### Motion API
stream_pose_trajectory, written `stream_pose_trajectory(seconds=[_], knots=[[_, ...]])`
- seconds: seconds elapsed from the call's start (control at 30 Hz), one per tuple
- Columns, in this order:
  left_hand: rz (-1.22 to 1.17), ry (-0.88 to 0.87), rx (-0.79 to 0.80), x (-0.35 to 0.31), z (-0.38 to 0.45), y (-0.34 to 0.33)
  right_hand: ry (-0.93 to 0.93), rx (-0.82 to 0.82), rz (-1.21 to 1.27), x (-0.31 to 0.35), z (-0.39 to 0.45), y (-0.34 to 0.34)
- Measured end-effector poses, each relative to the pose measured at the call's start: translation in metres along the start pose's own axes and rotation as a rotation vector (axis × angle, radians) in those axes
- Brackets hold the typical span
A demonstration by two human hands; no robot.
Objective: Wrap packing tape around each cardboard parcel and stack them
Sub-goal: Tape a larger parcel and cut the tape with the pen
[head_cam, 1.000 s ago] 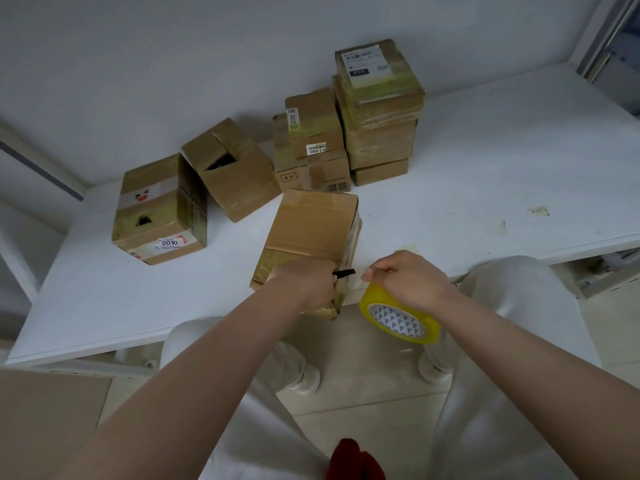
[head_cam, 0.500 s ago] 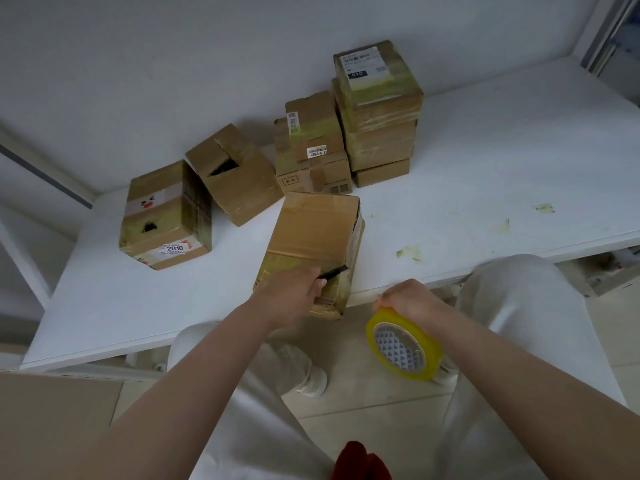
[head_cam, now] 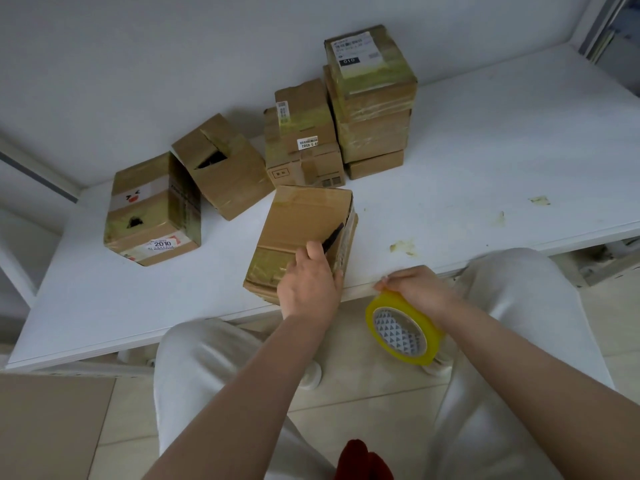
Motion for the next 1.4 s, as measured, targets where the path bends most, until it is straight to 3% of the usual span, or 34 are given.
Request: stream_pose_trajectory(seconds=[0.23, 0.4, 0.5, 0.6, 0.73, 0.93, 1.07, 1.2, 1.33, 1.4], knots=[[-0.134, -0.015, 0.041, 0.005, -0.001, 0.005, 0.074, -0.032, 0.0, 0.016, -0.007, 0.02], [-0.697, 0.083, 0.024, 0.026, 0.003, 0.023, 0.129, -0.065, -0.003, 0.021, -0.015, 0.035], [-0.806, 0.049, -0.05, 0.014, 0.004, 0.041, 0.17, -0.062, -0.008, 0.026, -0.017, 0.042], [-0.874, -0.006, 0.041, -0.016, 0.01, 0.044, 0.224, -0.057, -0.027, 0.035, -0.019, 0.05], [-0.898, 0.007, 0.277, -0.05, 0.031, 0.028, 0.252, -0.083, -0.029, 0.04, -0.019, 0.071], [-0.955, 0.02, 0.217, -0.083, 0.077, 0.014, 0.143, -0.028, 0.027, 0.03, 0.0, 0.12], [-0.885, 0.072, 0.218, -0.1, 0.114, -0.009, 0.147, -0.112, 0.173, 0.023, 0.013, 0.164], [-0.698, 0.042, 0.247, -0.122, 0.132, -0.046, 0.065, -0.203, -0.089, 0.021, 0.039, 0.173], [-0.689, 0.092, 0.145, -0.123, 0.152, -0.056, -0.011, -0.283, -0.543, 0.027, 0.066, 0.18], [-0.643, 0.084, 0.156, -0.121, 0.163, -0.059, 0.006, -0.252, -0.588, 0.031, 0.074, 0.179]])
Point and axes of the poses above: each hand's wrist, its own z-axis towards the middle knuckle, its own y-axis out of the back of the hand, x = y × z, the point moved 5 cm from there along z, towards the middle knuckle, and after that the axes turned 12 degrees about -z, right-handed, at the moved point
